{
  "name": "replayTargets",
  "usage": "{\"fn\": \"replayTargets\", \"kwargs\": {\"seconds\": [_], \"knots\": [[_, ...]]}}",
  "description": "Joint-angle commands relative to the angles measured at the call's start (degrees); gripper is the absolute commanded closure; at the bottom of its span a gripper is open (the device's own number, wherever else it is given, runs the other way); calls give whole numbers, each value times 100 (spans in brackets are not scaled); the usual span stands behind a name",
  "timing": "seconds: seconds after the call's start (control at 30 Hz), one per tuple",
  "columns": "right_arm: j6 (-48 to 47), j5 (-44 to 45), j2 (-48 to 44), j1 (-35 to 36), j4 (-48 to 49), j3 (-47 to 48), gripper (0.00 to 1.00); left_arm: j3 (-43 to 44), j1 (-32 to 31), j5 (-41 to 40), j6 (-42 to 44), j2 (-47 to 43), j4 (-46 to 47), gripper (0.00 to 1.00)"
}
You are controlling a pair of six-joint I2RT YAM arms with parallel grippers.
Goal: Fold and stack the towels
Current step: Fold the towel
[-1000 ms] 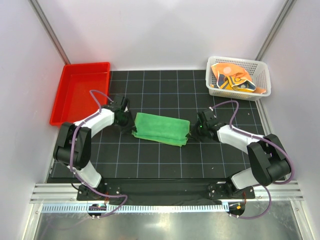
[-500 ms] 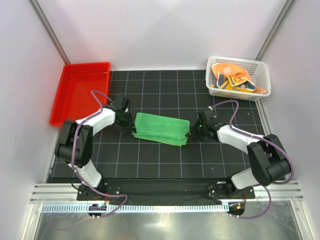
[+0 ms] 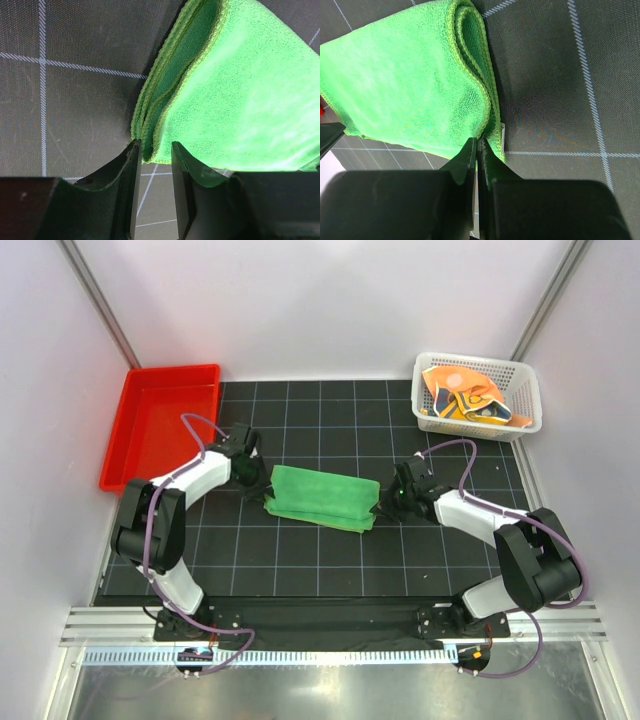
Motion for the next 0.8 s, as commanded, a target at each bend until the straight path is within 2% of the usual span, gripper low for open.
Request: {"fn": "replayTargets", "kwargs": {"seconds": [0.0, 0.5, 0.63, 0.73, 0.77], "knots": [[-87, 7, -76, 34, 134, 55, 99, 160, 27, -64, -36, -7, -64, 66], [-79, 24, -111, 43, 134, 73, 99, 142, 27, -20, -80, 160, 41, 72], [-96, 42, -146, 43, 116, 55, 99, 142, 27, -20, -88, 178, 59, 81], [-105, 42, -164, 34, 108, 46, 99, 142, 27, -20, -80, 196, 50, 90], [-105, 33, -155, 43, 116, 46, 99, 151, 27, -11, -88, 187, 50, 96]]}}
